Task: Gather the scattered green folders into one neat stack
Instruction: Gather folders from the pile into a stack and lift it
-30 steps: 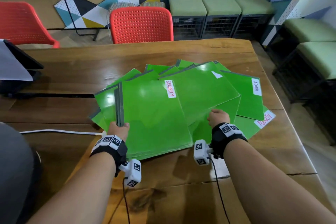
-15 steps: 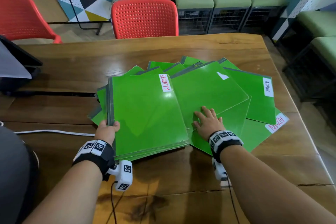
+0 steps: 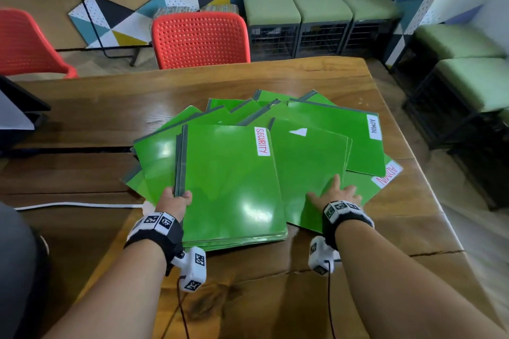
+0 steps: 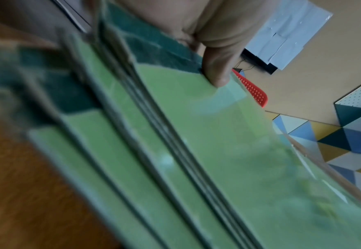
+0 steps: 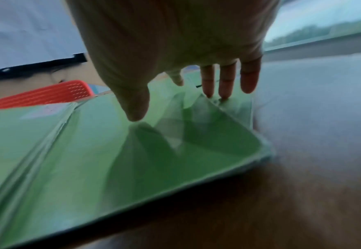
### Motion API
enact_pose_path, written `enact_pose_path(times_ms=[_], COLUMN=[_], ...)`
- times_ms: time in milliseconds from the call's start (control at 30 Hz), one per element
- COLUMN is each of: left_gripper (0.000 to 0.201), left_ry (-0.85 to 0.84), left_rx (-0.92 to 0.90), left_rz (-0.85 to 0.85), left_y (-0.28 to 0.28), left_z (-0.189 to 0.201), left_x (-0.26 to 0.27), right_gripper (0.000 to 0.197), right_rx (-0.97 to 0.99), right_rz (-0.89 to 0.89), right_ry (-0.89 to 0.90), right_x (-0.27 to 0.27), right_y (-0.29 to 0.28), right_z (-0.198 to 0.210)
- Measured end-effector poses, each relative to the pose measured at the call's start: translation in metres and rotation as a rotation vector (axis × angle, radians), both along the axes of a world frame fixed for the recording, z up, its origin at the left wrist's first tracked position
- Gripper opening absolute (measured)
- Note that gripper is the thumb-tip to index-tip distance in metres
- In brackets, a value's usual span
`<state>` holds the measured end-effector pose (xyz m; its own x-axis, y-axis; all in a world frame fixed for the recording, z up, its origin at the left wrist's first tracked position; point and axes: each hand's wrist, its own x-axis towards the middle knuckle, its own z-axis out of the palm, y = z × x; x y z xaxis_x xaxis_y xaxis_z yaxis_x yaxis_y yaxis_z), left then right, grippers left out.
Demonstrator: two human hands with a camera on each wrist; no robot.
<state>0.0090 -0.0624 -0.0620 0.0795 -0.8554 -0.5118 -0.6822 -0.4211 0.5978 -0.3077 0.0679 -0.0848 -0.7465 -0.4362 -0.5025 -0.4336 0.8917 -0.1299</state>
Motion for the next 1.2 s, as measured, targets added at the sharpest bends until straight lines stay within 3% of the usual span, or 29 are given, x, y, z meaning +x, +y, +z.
enact_pose_path(times_ms=[100, 200, 367, 600, 900, 1033, 1133, 1200], left_gripper=[0.047, 0.054, 0.051, 0.049, 0.041, 0.045, 0.046, 0.033], left_ry=[-0.015, -0.022, -0.022, -0.049, -0.001, -0.034, -0.072, -0.090], left_rx=[0.008, 0.063, 0.061, 0.075, 0.041, 0.048, 0.087, 0.086], left_rz=[0.033, 0.025, 0.034, 0.091, 0.147, 0.145, 0.121, 0.090], left_y=[0.006, 0.003, -0.007, -0.003, 0.003, 0.004, 0.002, 0.005], left_z=[-0.005, -0.009, -0.011, -0.007, -0.005, 0.005, 0.005, 0.010], left_x=[0.001, 0.005, 0.014, 0.029, 0.041, 0.056, 0.061, 0.056], right_gripper=[0.105, 0.102, 0.050, 0.025, 0.044, 0.055, 0.056, 0.055], right_rx=[0.029, 0.005, -0.176, -0.395, -0.542, -0.605, -0.658, -0.642], right_rz=[-0.079, -0.223, -0.310, -0.282, -0.081, -0.075, -0.070, -0.031], right_ry=[-0.008, -0.059, -0.095, 0.002, 0.133, 0.146, 0.000, -0.125], right_x=[0.002, -0.004, -0.017, -0.017, 0.008, 0.008, 0.016, 0.033], right_y=[-0.004, -0.009, -0.015, -0.003, -0.016, -0.022, -0.030, -0.036], right_z=[-0.005, -0.005, 0.008, 0.039, 0.129, 0.157, 0.148, 0.124])
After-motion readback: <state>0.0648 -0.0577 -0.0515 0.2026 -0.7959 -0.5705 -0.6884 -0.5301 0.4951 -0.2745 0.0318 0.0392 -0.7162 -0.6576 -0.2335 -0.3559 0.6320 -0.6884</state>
